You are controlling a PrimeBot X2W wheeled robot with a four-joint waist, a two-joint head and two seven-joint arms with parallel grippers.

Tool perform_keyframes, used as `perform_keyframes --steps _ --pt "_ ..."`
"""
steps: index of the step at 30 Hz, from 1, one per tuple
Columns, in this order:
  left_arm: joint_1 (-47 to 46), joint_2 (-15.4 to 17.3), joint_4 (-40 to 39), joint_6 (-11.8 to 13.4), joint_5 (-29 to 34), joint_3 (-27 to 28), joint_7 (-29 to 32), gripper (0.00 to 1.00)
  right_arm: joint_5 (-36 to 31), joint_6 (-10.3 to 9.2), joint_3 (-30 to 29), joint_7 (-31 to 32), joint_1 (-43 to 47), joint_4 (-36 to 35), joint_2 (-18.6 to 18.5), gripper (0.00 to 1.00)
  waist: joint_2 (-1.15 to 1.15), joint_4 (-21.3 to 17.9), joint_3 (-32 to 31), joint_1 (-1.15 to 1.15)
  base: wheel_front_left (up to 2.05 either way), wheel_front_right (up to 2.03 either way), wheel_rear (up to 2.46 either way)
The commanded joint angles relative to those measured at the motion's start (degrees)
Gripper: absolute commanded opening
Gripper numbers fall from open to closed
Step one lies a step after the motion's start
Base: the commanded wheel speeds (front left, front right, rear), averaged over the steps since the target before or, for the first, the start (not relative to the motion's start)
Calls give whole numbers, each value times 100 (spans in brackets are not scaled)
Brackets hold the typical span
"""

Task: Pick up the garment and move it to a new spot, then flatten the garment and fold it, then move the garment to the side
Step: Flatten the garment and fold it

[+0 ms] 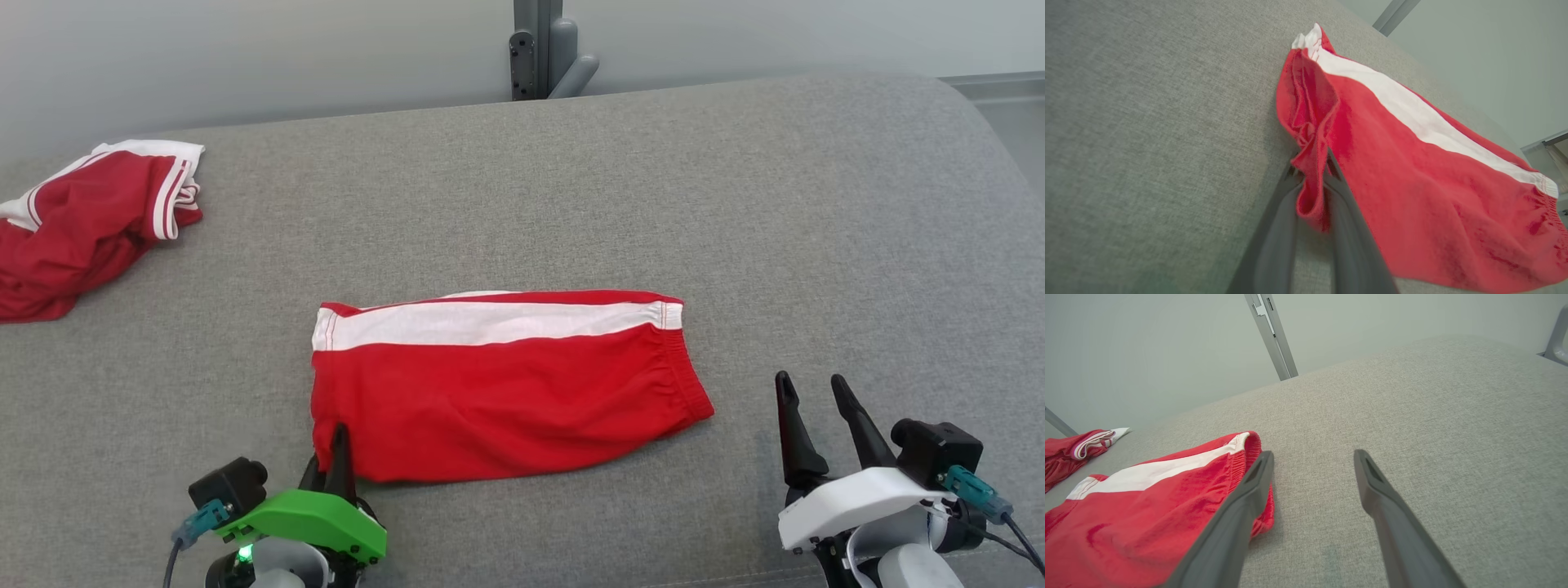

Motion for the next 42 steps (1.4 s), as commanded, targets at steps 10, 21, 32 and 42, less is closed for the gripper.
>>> perform_keyframes --steps 10,21,32,42 --pt "313 154 -905 121 955 435 -21 100 -14 -6 -47 129 98 21 -12 100 0 138 -144 0 0 0 0" --pt "773 127 -1775 191 1877 631 -22 100 119 -6 211 732 -101 148 -13 100 0 465 -245 0 0 0 0" --pt "781 -62 -1785 87 1955 734 -22 100 349 -6 94 1310 -614 1275 -12 100 0 877 -93 0 0 0 0" --pt "800 -137 -1721 10 2044 933 -22 100 1068 -6 331 1338 -1029 2046 -12 33 0 902 -22 0 0 0 0"
